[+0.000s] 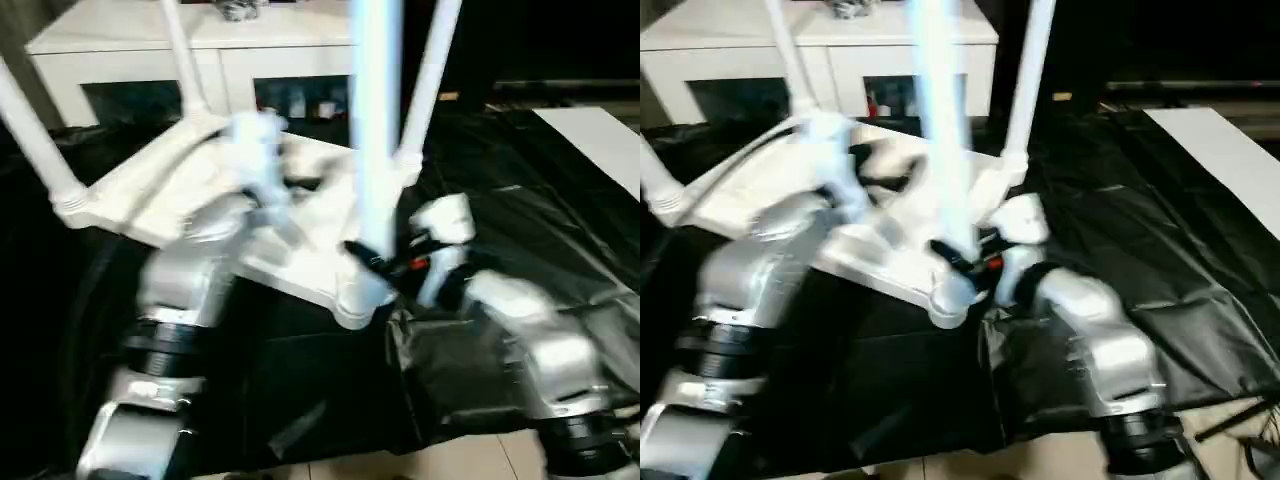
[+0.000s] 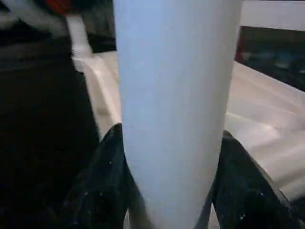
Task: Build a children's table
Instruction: Pick table leg
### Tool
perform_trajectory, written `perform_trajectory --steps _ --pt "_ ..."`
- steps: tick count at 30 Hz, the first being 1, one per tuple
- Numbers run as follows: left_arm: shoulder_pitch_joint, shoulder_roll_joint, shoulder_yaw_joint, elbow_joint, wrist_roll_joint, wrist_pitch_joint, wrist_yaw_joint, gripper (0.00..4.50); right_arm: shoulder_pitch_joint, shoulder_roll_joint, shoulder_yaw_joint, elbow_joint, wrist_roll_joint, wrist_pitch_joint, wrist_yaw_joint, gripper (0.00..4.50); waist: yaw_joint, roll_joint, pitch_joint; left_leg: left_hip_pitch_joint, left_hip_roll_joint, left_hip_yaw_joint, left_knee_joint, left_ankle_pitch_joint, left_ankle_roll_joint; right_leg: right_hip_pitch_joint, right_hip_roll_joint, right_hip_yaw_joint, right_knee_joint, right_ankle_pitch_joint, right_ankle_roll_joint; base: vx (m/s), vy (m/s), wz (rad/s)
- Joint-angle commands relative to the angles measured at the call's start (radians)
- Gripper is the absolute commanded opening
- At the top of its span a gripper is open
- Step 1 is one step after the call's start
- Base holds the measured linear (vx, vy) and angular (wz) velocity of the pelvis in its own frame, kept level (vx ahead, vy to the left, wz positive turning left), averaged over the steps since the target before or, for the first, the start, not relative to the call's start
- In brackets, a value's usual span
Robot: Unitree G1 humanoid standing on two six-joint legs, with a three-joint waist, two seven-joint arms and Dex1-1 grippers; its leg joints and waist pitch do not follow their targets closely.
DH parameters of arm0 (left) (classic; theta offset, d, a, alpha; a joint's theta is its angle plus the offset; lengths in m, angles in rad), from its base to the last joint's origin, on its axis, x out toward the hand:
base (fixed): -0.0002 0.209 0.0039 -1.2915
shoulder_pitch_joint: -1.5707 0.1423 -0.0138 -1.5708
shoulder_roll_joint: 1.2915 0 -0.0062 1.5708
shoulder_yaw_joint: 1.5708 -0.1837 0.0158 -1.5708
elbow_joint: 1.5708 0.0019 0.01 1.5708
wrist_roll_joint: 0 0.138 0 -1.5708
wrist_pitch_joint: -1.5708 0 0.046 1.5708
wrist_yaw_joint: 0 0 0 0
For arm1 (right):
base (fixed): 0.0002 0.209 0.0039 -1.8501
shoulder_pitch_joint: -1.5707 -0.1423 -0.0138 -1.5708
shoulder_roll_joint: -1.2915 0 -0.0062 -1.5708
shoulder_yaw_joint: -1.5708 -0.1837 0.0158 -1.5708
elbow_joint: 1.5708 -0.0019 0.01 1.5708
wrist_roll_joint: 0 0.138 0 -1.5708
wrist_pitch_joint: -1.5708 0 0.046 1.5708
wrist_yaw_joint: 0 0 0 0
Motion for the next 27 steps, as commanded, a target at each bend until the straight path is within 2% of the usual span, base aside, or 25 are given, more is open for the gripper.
perform_trajectory --steps 1,4,8,10,11,12,13,14,15,16,17,18,19,21,22,23,24,25,26,27 --pt "-0.005 0.000 -0.004 -0.099 -0.082 0.051 -0.057 4.29 -0.002 -0.004 0.005 0.025 -0.021 -0.006 -0.014 1.85 0.002 -0.001 -0.071 0.014 0.045 -0.027 -0.076 -0.243 -0.002 0.050 -0.052 0.041 -0.072 -0.229 -0.203 0.000 0.000 0.00" --pt "-0.003 -0.004 -0.005 -0.129 -0.099 0.071 -0.076 4.29 -0.006 0.000 0.008 0.039 -0.029 -0.017 -0.016 1.85 0.001 0.001 -0.068 0.016 0.045 -0.025 -0.077 -0.250 0.005 0.046 -0.047 0.041 -0.077 -0.251 -0.203 0.000 0.000 0.00" --pt "0.000 0.010 0.000 -0.122 -0.082 0.067 -0.073 4.29 -0.014 0.008 0.001 0.056 -0.041 -0.029 -0.020 1.84 0.000 0.003 -0.065 0.019 0.044 -0.028 -0.080 -0.288 -0.010 0.043 -0.045 0.040 -0.083 -0.307 -0.177 0.000 0.000 0.00" --pt "0.005 0.014 0.009 -0.111 -0.073 0.060 -0.059 4.29 -0.018 0.013 -0.006 0.063 -0.048 -0.033 -0.042 1.84 -0.001 0.006 -0.065 0.020 0.044 -0.028 -0.081 -0.296 -0.018 0.042 -0.045 0.040 -0.086 -0.312 -0.170 0.000 0.000 0.00" --pt "0.007 0.015 0.017 -0.104 -0.066 0.054 -0.045 4.29 -0.020 0.016 -0.012 0.066 -0.052 -0.034 -0.057 1.84 -0.001 0.005 -0.066 0.020 0.044 -0.029 -0.081 -0.297 -0.019 0.043 -0.045 0.040 -0.085 -0.309 -0.169 0.000 0.000 0.00" --pt "0.011 0.025 0.039 -0.057 -0.007 0.014 0.022 4.29 -0.032 0.039 -0.053 0.083 -0.051 -0.020 -0.125 1.84 -0.001 0.010 -0.066 0.019 0.044 -0.030 -0.081 -0.297 -0.021 0.042 -0.045 0.040 -0.084 -0.306 -0.169 0.000 0.000 0.00" --pt "0.014 0.036 0.057 -0.011 0.046 -0.024 0.076 4.29 -0.042 0.055 -0.090 0.095 -0.047 -0.008 -0.174 1.84 -0.006 0.008 -0.065 0.018 0.042 -0.030 -0.082 -0.304 -0.024 0.040 -0.041 0.039 -0.087 -0.308 -0.163 0.000 0.000 0.00" --pt "0.014 0.036 0.057 -0.011 0.046 -0.024 0.076 4.29 -0.042 0.055 -0.090 0.095 -0.047 -0.008 -0.174 1.84 -0.009 0.006 -0.067 0.020 0.040 -0.031 -0.082 -0.307 -0.029 0.043 -0.041 0.038 -0.086 -0.315 -0.151 0.000 0.000 0.00" --pt "0.035 0.106 0.033 0.088 0.186 -0.094 0.157 4.29 -0.060 0.064 -0.158 0.119 -0.044 0.041 -0.259 1.84 -0.010 0.009 -0.067 0.020 0.038 -0.034 -0.083 -0.303 -0.029 0.040 -0.038 0.037 -0.089 -0.323 -0.133 0.000 0.000 0.00" --pt "0.050 0.128 0.029 0.117 0.209 -0.119 0.154 4.29 -0.062 0.068 -0.188 0.121 -0.035 0.053 -0.283 1.84 -0.015 0.011 -0.068 0.022 0.037 -0.033 -0.083 -0.309 -0.034 0.038 -0.036 0.038 -0.085 -0.325 -0.128 0.000 0.000 0.00" --pt "0.064 0.145 0.024 0.140 0.217 -0.150 0.130 4.29 -0.061 0.069 -0.211 0.118 -0.026 0.058 -0.296 1.84 -0.016 0.008 -0.070 0.019 0.036 -0.034 -0.084 -0.296 -0.039 0.044 -0.039 0.038 -0.085 -0.327 -0.112 0.000 0.000 0.00" --pt "0.070 0.154 0.018 0.149 0.216 -0.173 0.101 4.29 -0.058 0.067 -0.217 0.114 -0.022 0.055 -0.295 1.84 -0.015 0.008 -0.070 0.021 0.036 -0.033 -0.084 -0.293 -0.038 0.041 -0.040 0.039 -0.088 -0.330 -0.110 0.000 0.000 0.00" --pt "0.090 0.189 -0.029 0.162 0.216 -0.259 -0.030 4.29 -0.042 0.049 -0.209 0.098 -0.025 0.041 -0.266 1.84 -0.014 0.014 -0.073 0.022 0.038 -0.034 -0.084 -0.277 -0.038 0.041 -0.042 0.039 -0.086 -0.304 -0.122 0.000 0.000 0.00" --pt "0.090 0.220 -0.073 0.174 0.216 -0.285 -0.129 4.40 -0.032 0.034 -0.202 0.087 -0.017 0.036 -0.233 1.84 -0.013 0.019 -0.075 0.022 0.042 -0.032 -0.084 -0.263 -0.040 0.038 -0.041 0.041 -0.076 -0.231 -0.151 0.000 0.000 0.00" --pt "0.075 0.286 -0.167 0.211 0.229 -0.303 -0.304 4.40 -0.011 0.003 -0.190 0.066 0.014 0.038 -0.158 1.84 -0.006 0.022 -0.077 0.029 0.042 -0.030 -0.083 -0.267 -0.035 0.035 -0.041 0.041 -0.075 -0.194 -0.172 0.000 0.000 0.00" --pt "0.075 0.286 -0.167 0.211 0.229 -0.303 -0.304 4.40 -0.011 0.003 -0.190 0.066 0.014 0.038 -0.158 1.84 -0.003 0.025 -0.076 0.025 0.043 -0.030 -0.085 -0.276 -0.026 0.038 -0.043 0.042 -0.071 -0.184 -0.182 0.000 0.000 0.00" --pt "0.038 0.344 -0.250 0.294 0.268 -0.356 -0.450 4.40 0.011 -0.033 -0.183 0.037 0.054 0.052 -0.076 1.84 -0.002 0.034 -0.073 0.027 0.042 -0.030 -0.086 -0.285 -0.026 0.038 -0.044 0.043 -0.071 -0.167 -0.195 0.000 0.000 0.00" --pt "0.031 0.347 -0.254 0.310 0.272 -0.363 -0.464 4.40 0.014 -0.039 -0.181 0.033 0.055 0.053 -0.067 1.84 0.000 0.028 -0.073 0.030 0.040 -0.026 -0.085 -0.299 -0.020 0.037 -0.042 0.043 -0.077 -0.180 -0.192 0.000 0.000 0.00" --pt "-0.002 0.363 -0.278 0.375 0.294 -0.390 -0.521 4.40 0.026 -0.064 -0.175 0.018 0.062 0.064 -0.034 1.84 -0.001 0.036 -0.072 0.024 0.040 -0.028 -0.085 -0.285 -0.021 0.045 -0.045 0.045 -0.068 -0.158 -0.201 0.000 0.000 0.00" --pt "-0.004 0.364 -0.279 0.381 0.297 -0.395 -0.525 4.40 0.026 -0.065 -0.175 0.017 0.062 0.067 -0.033 1.84 0.001 0.030 -0.071 0.028 0.040 -0.024 -0.084 -0.286 -0.018 0.042 -0.045 0.045 -0.074 -0.165 -0.200 0.000 0.000 0.00"
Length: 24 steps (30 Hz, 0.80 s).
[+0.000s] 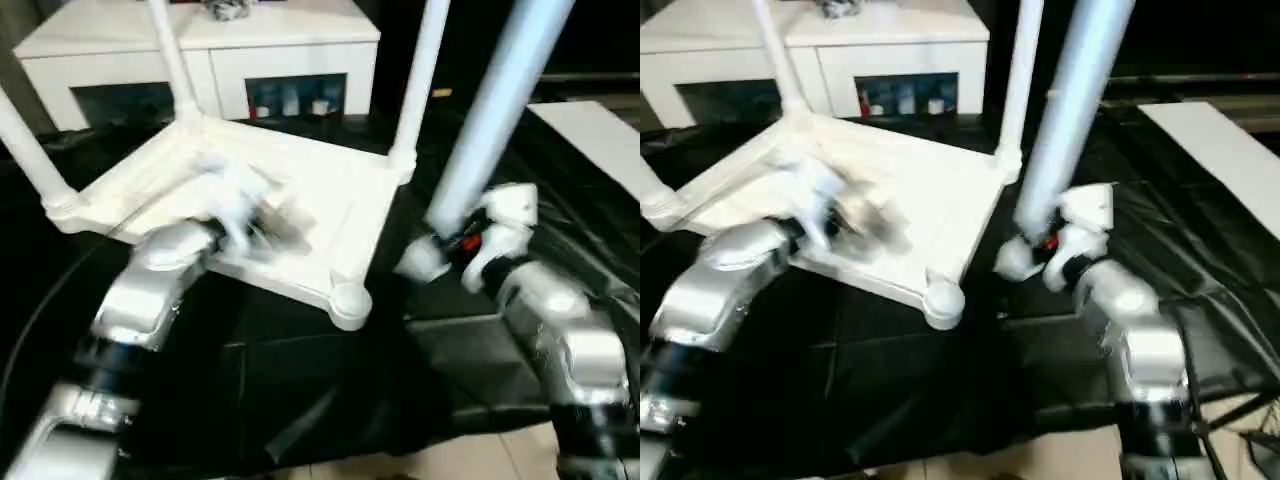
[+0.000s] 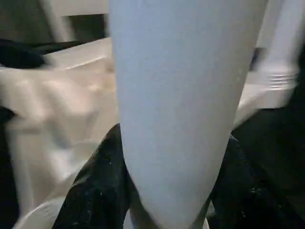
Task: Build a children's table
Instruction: Pick table leg
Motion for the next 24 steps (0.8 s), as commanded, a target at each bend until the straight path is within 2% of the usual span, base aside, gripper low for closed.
perform_trajectory --steps 1,2,3,4,6,8,9,12,14,19,23,24 --pt "-0.032 0.015 -0.023 0.072 0.047 -0.049 -0.076 4.40 0.001 -0.026 -0.012 -0.043 0.016 0.023 0.030 1.84 -0.004 -0.003 -0.070 0.020 0.041 -0.027 -0.083 -0.270 -0.013 0.050 -0.048 0.044 -0.067 -0.170 -0.212 0.000 0.000 0.00" --pt "-0.059 0.019 -0.035 0.130 0.069 -0.070 -0.137 4.40 0.012 -0.049 -0.006 -0.060 0.018 0.037 0.054 1.84 -0.002 0.009 -0.071 0.025 0.041 -0.025 -0.081 -0.273 -0.013 0.046 -0.050 0.044 -0.073 -0.200 -0.213 0.000 0.000 0.00" --pt "-0.075 0.021 -0.042 0.161 0.082 -0.080 -0.165 4.40 0.018 -0.060 -0.004 -0.069 0.024 0.047 0.066 1.84 -0.003 0.010 -0.071 0.025 0.040 -0.025 -0.079 -0.275 -0.012 0.047 -0.051 0.044 -0.074 -0.216 -0.213 0.000 0.000 0.00" --pt "-0.099 0.025 -0.059 0.205 0.100 -0.095 -0.207 4.40 0.029 -0.080 0.000 -0.086 0.034 0.063 0.089 1.84 -0.002 0.016 -0.071 0.027 0.042 -0.026 -0.080 -0.278 -0.013 0.047 -0.053 0.045 -0.075 -0.235 -0.214 0.000 0.000 0.00" --pt "-0.136 0.034 -0.100 0.267 0.132 -0.126 -0.249 4.40 0.048 -0.113 0.013 -0.115 0.045 0.078 0.131 1.84 -0.001 0.014 -0.072 0.028 0.043 -0.027 -0.080 -0.293 -0.014 0.049 -0.055 0.045 -0.076 -0.257 -0.213 0.000 0.000 0.00" --pt "-0.182 0.032 -0.143 0.350 0.164 -0.178 -0.262 4.40 0.068 -0.148 0.029 -0.143 0.054 0.092 0.171 1.84 0.000 0.023 -0.073 0.029 0.044 -0.029 -0.079 -0.302 -0.010 0.048 -0.054 0.044 -0.079 -0.261 -0.214 0.000 0.000 0.00" --pt "-0.200 0.025 -0.153 0.388 0.177 -0.202 -0.259 4.40 0.075 -0.161 0.035 -0.152 0.056 0.097 0.183 1.84 -0.002 0.020 -0.072 0.026 0.044 -0.028 -0.079 -0.301 -0.009 0.050 -0.053 0.043 -0.079 -0.256 -0.215 0.000 0.000 0.00" --pt "-0.240 -0.004 -0.167 0.501 0.228 -0.260 -0.282 4.40 0.089 -0.174 0.044 -0.176 0.060 0.105 0.197 1.84 -0.001 0.019 -0.072 0.024 0.043 -0.029 -0.078 -0.300 -0.003 0.051 -0.056 0.041 -0.083 -0.279 -0.221 0.000 0.000 0.00" --pt "-0.244 -0.009 -0.176 0.520 0.244 -0.271 -0.281 4.40 0.090 -0.173 0.045 -0.178 0.058 0.105 0.195 1.84 -0.004 0.020 -0.073 0.022 0.045 -0.030 -0.078 -0.297 -0.002 0.052 -0.057 0.041 -0.083 -0.283 -0.225 0.000 0.000 0.00" --pt "-0.270 -0.025 -0.215 0.624 0.289 -0.321 -0.306 4.03 0.090 -0.179 0.054 -0.181 0.048 0.107 0.191 1.84 -0.007 0.021 -0.074 0.022 0.045 -0.031 -0.078 -0.297 0.004 0.052 -0.057 0.040 -0.082 -0.266 -0.238 0.000 0.000 0.00" --pt "-0.282 -0.042 -0.213 0.684 0.311 -0.359 -0.301 3.70 0.089 -0.178 0.061 -0.182 0.043 0.110 0.194 1.84 -0.006 0.020 -0.074 0.023 0.047 -0.030 -0.077 -0.289 0.010 0.052 -0.058 0.040 -0.079 -0.240 -0.256 0.000 0.000 0.00" --pt "-0.285 -0.047 -0.211 0.698 0.321 -0.370 -0.293 3.70 0.088 -0.178 0.065 -0.179 0.039 0.107 0.196 1.84 -0.006 0.014 -0.075 0.022 0.047 -0.030 -0.077 -0.287 0.013 0.053 -0.058 0.040 -0.080 -0.241 -0.256 0.000 0.000 0.00"
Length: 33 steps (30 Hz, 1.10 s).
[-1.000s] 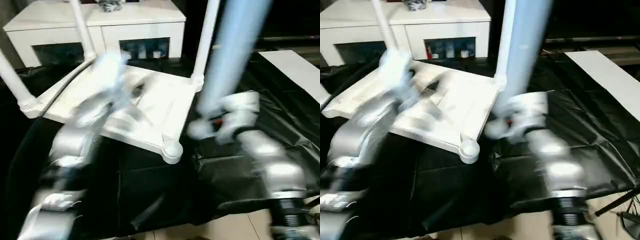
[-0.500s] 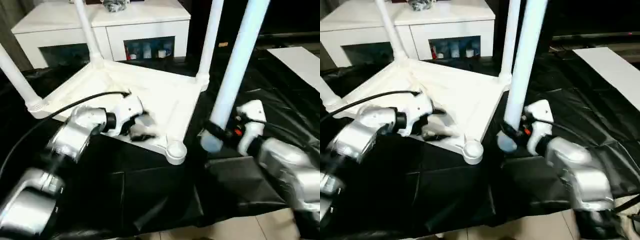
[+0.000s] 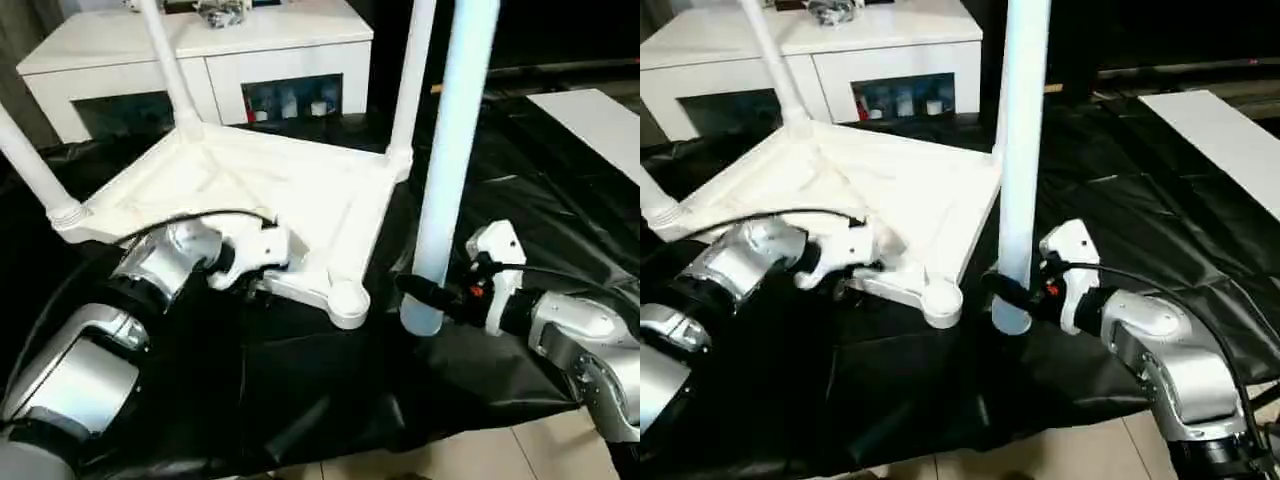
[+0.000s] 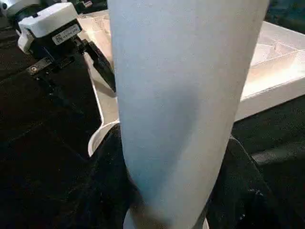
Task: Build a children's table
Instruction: Pick table leg, then insert table leg to table base
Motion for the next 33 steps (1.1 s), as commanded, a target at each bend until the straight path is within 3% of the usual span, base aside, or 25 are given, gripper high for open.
perform_trajectory --steps 1,3,8,12,13,17,24,27,29,32,33 --pt "-0.025 -0.005 0.002 0.025 0.027 -0.031 0.010 3.52 -0.003 -0.003 0.012 -0.028 -0.009 0.001 0.004 1.84 0.005 -0.005 -0.073 0.021 0.047 -0.030 -0.076 -0.286 0.013 0.052 -0.059 0.041 -0.080 -0.247 -0.255 0.000 0.000 0.00" --pt "-0.029 -0.010 0.008 0.037 0.030 -0.036 0.014 3.43 -0.004 -0.002 0.018 -0.026 -0.011 -0.001 0.006 1.84 0.007 -0.009 -0.071 0.021 0.048 -0.029 -0.076 -0.285 0.015 0.051 -0.059 0.041 -0.082 -0.257 -0.251 0.000 0.000 0.00" --pt "-0.044 -0.018 0.012 0.067 0.030 -0.042 -0.007 2.91 -0.006 -0.006 0.028 -0.023 -0.014 -0.006 0.009 1.84 0.014 -0.008 -0.071 0.021 0.049 -0.029 -0.076 -0.278 0.017 0.050 -0.061 0.042 -0.082 -0.263 -0.249 0.000 0.000 0.00" --pt "-0.063 -0.017 0.006 0.098 0.058 -0.034 -0.040 2.79 -0.009 -0.004 0.039 -0.017 -0.020 -0.014 0.014 1.84 0.015 -0.007 -0.071 0.022 0.049 -0.030 -0.077 -0.285 0.013 0.050 -0.062 0.043 -0.083 -0.270 -0.245 0.000 0.000 0.00" --pt "-0.066 -0.016 0.003 0.100 0.064 -0.035 -0.041 2.53 -0.009 -0.004 0.040 -0.017 -0.021 -0.015 0.014 1.84 0.015 -0.007 -0.071 0.022 0.049 -0.030 -0.077 -0.282 0.013 0.050 -0.062 0.043 -0.083 -0.269 -0.245 0.000 0.000 0.00" --pt "-0.075 -0.022 0.012 0.106 0.064 -0.032 -0.027 2.40 -0.008 -0.005 0.047 -0.014 -0.026 -0.020 0.020 1.84 0.016 -0.009 -0.071 0.020 0.050 -0.030 -0.077 -0.281 0.014 0.051 -0.062 0.043 -0.081 -0.258 -0.252 0.000 0.000 0.00" --pt "-0.073 -0.019 0.004 0.111 0.094 -0.023 -0.037 1.66 -0.009 -0.010 0.059 -0.008 -0.034 -0.029 0.023 1.84 0.016 -0.009 -0.070 0.020 0.050 -0.031 -0.078 -0.281 0.016 0.051 -0.063 0.042 -0.082 -0.270 -0.248 0.000 0.000 0.00" --pt "-0.065 -0.017 0.006 0.098 0.100 0.014 -0.046 1.61 -0.010 -0.008 0.064 -0.006 -0.035 -0.032 0.024 1.84 0.014 -0.010 -0.070 0.019 0.050 -0.030 -0.078 -0.276 0.018 0.051 -0.063 0.043 -0.081 -0.258 -0.253 0.000 0.000 0.00" --pt "-0.052 -0.019 0.022 0.079 0.078 0.065 -0.064 1.26 -0.010 -0.005 0.066 -0.005 -0.037 -0.034 0.025 1.84 0.013 -0.009 -0.070 0.019 0.051 -0.030 -0.078 -0.276 0.019 0.050 -0.063 0.043 -0.080 -0.249 -0.260 0.000 0.000 0.00" --pt "-0.034 -0.019 0.037 0.057 0.060 0.106 -0.067 1.14 -0.009 -0.001 0.066 -0.006 -0.040 -0.035 0.024 1.84 0.012 -0.006 -0.069 0.020 0.051 -0.031 -0.079 -0.285 0.018 0.050 -0.063 0.042 -0.081 -0.255 -0.263 0.000 0.000 0.00" --pt "0.007 -0.017 0.063 0.016 0.035 0.157 -0.051 1.14 -0.005 0.005 0.065 -0.008 -0.042 -0.036 0.019 1.84 0.012 -0.004 -0.070 0.020 0.051 -0.031 -0.080 -0.283 0.019 0.051 -0.063 0.042 -0.079 -0.243 -0.266 0.000 0.000 0.00"
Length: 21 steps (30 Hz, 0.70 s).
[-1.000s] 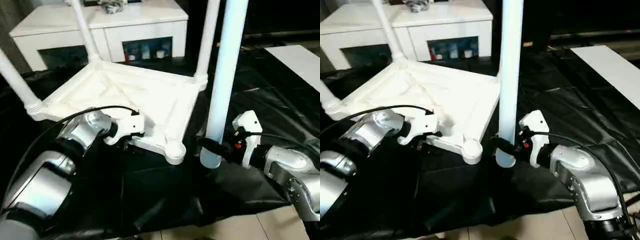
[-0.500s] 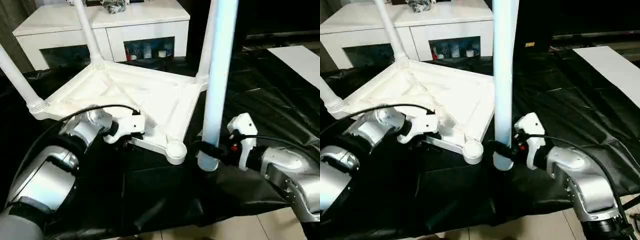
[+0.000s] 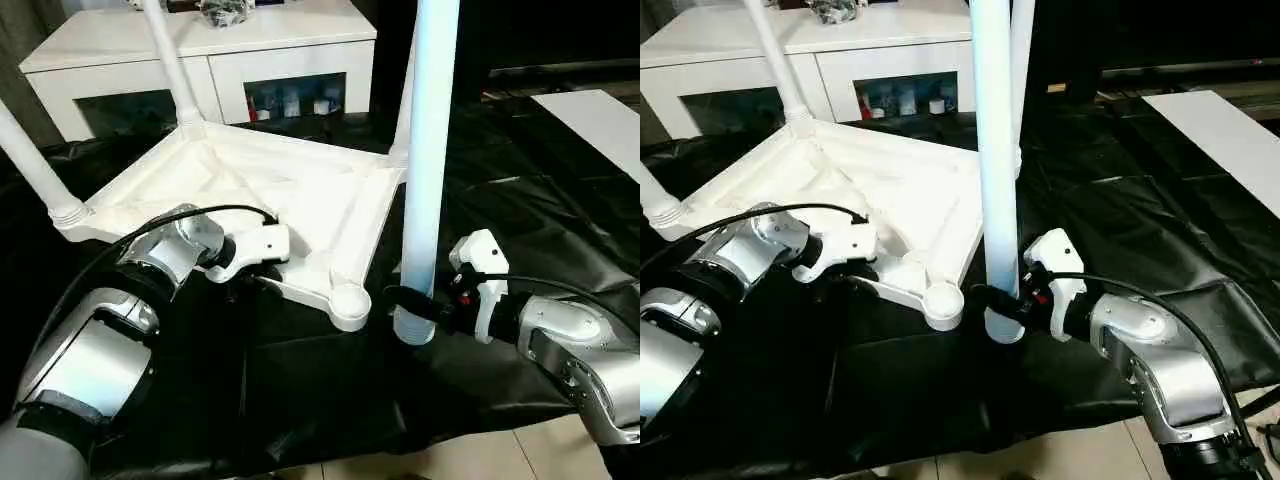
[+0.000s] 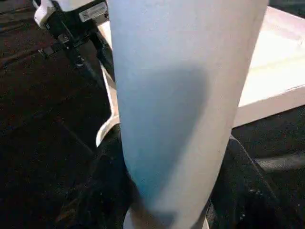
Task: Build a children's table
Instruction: Insert table leg to table base
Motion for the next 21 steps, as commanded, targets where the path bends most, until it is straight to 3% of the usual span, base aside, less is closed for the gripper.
perform_trajectory --steps 1,2,7,8,9,10,11,12,13,14,15,18,19,21 --pt "0.073 0.007 0.035 -0.048 -0.037 0.082 0.011 1.01 -0.003 0.007 0.006 -0.012 -0.003 -0.011 -0.002 1.84 0.006 -0.002 -0.070 0.020 0.055 -0.032 -0.080 -0.280 0.017 0.053 -0.064 0.043 -0.073 -0.226 -0.273 0.000 0.000 0.00" --pt "0.122 0.015 0.054 -0.110 -0.057 0.139 0.016 0.84 0.001 0.013 0.000 -0.014 0.000 -0.010 -0.008 1.84 0.003 -0.009 -0.069 0.018 0.054 -0.031 -0.080 -0.277 0.024 0.054 -0.064 0.042 -0.073 -0.215 -0.279 0.000 0.000 0.00" --pt "0.268 0.058 0.075 -0.327 -0.071 0.293 0.031 0.69 0.003 0.016 -0.012 -0.016 0.010 -0.005 -0.012 1.84 -0.007 -0.007 -0.068 0.015 0.054 -0.032 -0.082 -0.275 0.038 0.051 -0.063 0.042 -0.076 -0.265 -0.260 0.000 0.000 0.00" --pt "0.272 0.059 0.076 -0.334 -0.071 0.298 0.033 0.67 0.002 0.017 -0.013 -0.015 0.011 -0.005 -0.012 1.84 -0.013 -0.005 -0.065 0.016 0.052 -0.031 -0.083 -0.292 0.037 0.049 -0.062 0.041 -0.081 -0.308 -0.247 0.000 0.000 0.00" --pt "0.351 0.081 0.091 -0.456 -0.061 0.382 0.063 0.63 -0.006 0.020 -0.016 -0.006 0.013 -0.005 -0.015 1.84 -0.015 -0.004 -0.064 0.017 0.051 -0.031 -0.083 -0.304 0.032 0.049 -0.062 0.041 -0.083 -0.337 -0.238 0.000 0.000 0.00" --pt "0.379 0.089 0.096 -0.500 -0.055 0.410 0.074 0.58 -0.009 0.021 -0.017 -0.003 0.013 -0.005 -0.015 1.84 -0.020 -0.008 -0.061 0.011 0.052 -0.037 -0.088 -0.319 0.025 0.054 -0.066 0.038 -0.084 -0.391 -0.217 0.000 0.000 0.00" --pt "0.407 0.093 0.107 -0.544 -0.056 0.441 0.088 0.58 -0.012 0.024 -0.019 0.000 0.015 -0.004 -0.016 1.84 -0.026 -0.010 -0.054 0.014 0.051 -0.038 -0.092 -0.353 0.018 0.047 -0.062 0.035 -0.092 -0.480 -0.185 0.000 0.000 0.00" --pt "0.436 0.095 0.121 -0.598 -0.053 0.483 0.105 0.54 -0.015 0.028 -0.022 0.002 0.017 -0.002 -0.018 1.84 -0.029 -0.011 -0.053 0.026 0.044 -0.036 -0.085 -0.381 0.012 0.037 -0.062 0.036 -0.108 -0.566 -0.153 0.000 0.000 0.00" --pt "0.436 0.095 0.121 -0.598 -0.053 0.483 0.105 0.52 -0.015 0.028 -0.022 0.002 0.017 -0.002 -0.018 1.84 -0.030 -0.009 -0.055 0.029 0.045 -0.039 -0.085 -0.384 0.005 0.037 -0.064 0.038 -0.104 -0.572 -0.149 0.000 0.000 0.00" --pt "0.465 0.095 0.135 -0.655 -0.054 0.520 0.118 0.51 -0.019 0.035 -0.026 0.006 0.021 0.003 -0.023 1.84 -0.035 -0.015 -0.052 0.028 0.043 -0.039 -0.086 -0.390 0.007 0.033 -0.059 0.036 -0.113 -0.606 -0.129 0.000 0.000 0.00" --pt "0.478 0.093 0.141 -0.681 -0.053 0.539 0.128 0.47 -0.021 0.037 -0.028 0.007 0.023 0.005 -0.025 1.84 -0.036 -0.012 -0.054 0.028 0.045 -0.042 -0.088 -0.393 0.003 0.035 -0.061 0.037 -0.109 -0.607 -0.126 0.000 0.000 0.00" --pt "0.561 0.079 0.179 -0.858 -0.025 0.683 0.206 0.39 -0.045 0.061 -0.041 0.029 0.026 0.022 -0.056 1.84 -0.053 -0.013 -0.049 0.023 0.043 -0.048 -0.090 -0.424 -0.001 0.030 -0.058 0.030 -0.114 -0.655 -0.105 0.000 0.000 0.00" --pt "0.577 0.068 0.190 -0.894 -0.023 0.717 0.230 0.38 -0.055 0.071 -0.049 0.039 0.031 0.028 -0.067 1.84 -0.056 -0.011 -0.049 0.029 0.039 -0.049 -0.086 -0.437 -0.001 0.024 -0.058 0.028 -0.121 -0.682 -0.093 0.000 0.000 0.00" --pt "0.606 0.054 0.203 -0.964 -0.026 0.776 0.263 0.33 -0.068 0.085 -0.063 0.050 0.041 0.039 -0.084 1.84 -0.068 -0.008 -0.050 0.024 0.041 -0.056 -0.093 -0.453 -0.002 0.030 -0.054 0.023 -0.120 -0.643 -0.096 0.000 0.000 0.00"
